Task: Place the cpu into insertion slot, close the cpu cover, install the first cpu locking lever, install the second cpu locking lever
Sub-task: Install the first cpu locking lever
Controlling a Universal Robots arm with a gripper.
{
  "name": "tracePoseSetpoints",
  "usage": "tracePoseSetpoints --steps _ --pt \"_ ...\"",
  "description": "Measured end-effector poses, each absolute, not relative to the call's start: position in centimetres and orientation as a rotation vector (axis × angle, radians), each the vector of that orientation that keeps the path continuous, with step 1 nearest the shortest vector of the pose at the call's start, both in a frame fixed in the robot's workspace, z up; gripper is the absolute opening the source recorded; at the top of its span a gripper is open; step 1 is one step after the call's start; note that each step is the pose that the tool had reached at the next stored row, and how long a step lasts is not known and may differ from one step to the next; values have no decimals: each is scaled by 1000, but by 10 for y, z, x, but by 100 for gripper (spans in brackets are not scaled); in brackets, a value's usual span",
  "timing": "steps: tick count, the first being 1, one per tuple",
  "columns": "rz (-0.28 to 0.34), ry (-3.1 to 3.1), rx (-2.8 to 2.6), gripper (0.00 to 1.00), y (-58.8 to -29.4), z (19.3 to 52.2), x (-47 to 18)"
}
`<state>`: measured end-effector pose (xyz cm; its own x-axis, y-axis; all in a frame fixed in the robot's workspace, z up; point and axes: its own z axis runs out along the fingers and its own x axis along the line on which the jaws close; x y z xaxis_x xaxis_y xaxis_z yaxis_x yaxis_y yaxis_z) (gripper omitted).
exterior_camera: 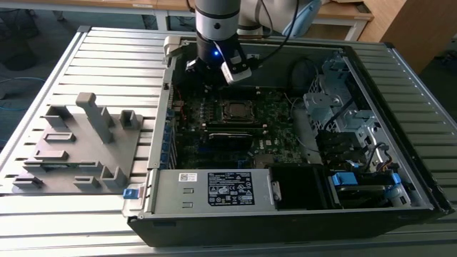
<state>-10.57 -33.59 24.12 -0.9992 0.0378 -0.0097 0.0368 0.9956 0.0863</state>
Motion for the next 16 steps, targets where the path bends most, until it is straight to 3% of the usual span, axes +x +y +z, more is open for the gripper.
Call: tracePoseSetpoints --steps 5,16 --pt "214 3123 59 10 -337 241 -107" --pt "321 3115 59 10 -340 241 -112"
